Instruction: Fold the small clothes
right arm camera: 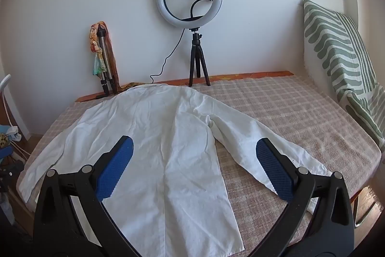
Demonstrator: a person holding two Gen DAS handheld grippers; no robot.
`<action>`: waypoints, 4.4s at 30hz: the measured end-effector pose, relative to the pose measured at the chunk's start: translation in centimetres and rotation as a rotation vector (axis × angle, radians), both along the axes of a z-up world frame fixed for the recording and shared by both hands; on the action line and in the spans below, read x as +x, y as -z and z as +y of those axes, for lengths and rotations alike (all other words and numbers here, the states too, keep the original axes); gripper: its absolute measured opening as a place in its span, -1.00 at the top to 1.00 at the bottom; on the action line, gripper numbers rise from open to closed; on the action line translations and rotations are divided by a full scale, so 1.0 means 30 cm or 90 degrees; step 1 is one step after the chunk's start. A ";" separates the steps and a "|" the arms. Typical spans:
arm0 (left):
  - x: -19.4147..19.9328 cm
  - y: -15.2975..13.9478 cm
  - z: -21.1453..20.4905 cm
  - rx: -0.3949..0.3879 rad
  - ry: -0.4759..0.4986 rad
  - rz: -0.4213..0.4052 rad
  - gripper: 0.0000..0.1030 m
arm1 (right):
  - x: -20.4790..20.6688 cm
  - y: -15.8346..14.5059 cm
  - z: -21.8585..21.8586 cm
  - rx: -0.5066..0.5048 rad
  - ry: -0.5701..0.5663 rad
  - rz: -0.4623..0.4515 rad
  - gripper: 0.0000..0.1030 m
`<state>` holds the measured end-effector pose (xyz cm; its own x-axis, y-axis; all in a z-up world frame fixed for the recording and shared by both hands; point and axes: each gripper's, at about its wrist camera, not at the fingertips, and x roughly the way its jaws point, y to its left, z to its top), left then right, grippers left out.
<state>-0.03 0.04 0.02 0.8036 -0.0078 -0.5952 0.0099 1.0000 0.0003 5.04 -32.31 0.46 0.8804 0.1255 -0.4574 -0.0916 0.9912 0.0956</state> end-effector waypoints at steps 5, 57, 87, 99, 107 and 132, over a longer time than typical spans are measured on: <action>0.009 0.000 0.030 0.003 -0.003 -0.005 -0.99 | 0.002 0.001 0.004 -0.003 0.000 -0.001 -1.00; -0.005 -0.019 0.044 0.000 -0.027 -0.011 -0.99 | 0.022 0.013 0.022 0.000 -0.017 0.012 -1.00; -0.001 -0.013 0.070 0.006 -0.038 -0.005 -0.99 | 0.015 0.010 0.028 -0.004 -0.019 0.007 -1.00; 0.000 0.004 0.124 -0.006 -0.057 0.004 -0.99 | 0.022 -0.007 0.066 -0.036 -0.006 0.001 -1.00; -0.005 0.064 0.305 -0.076 -0.086 0.025 -0.88 | 0.050 0.008 0.111 0.035 -0.071 0.031 -1.00; 0.201 0.376 0.821 -0.303 -0.117 0.231 -0.05 | 0.120 0.044 0.528 0.005 -0.287 0.074 -1.00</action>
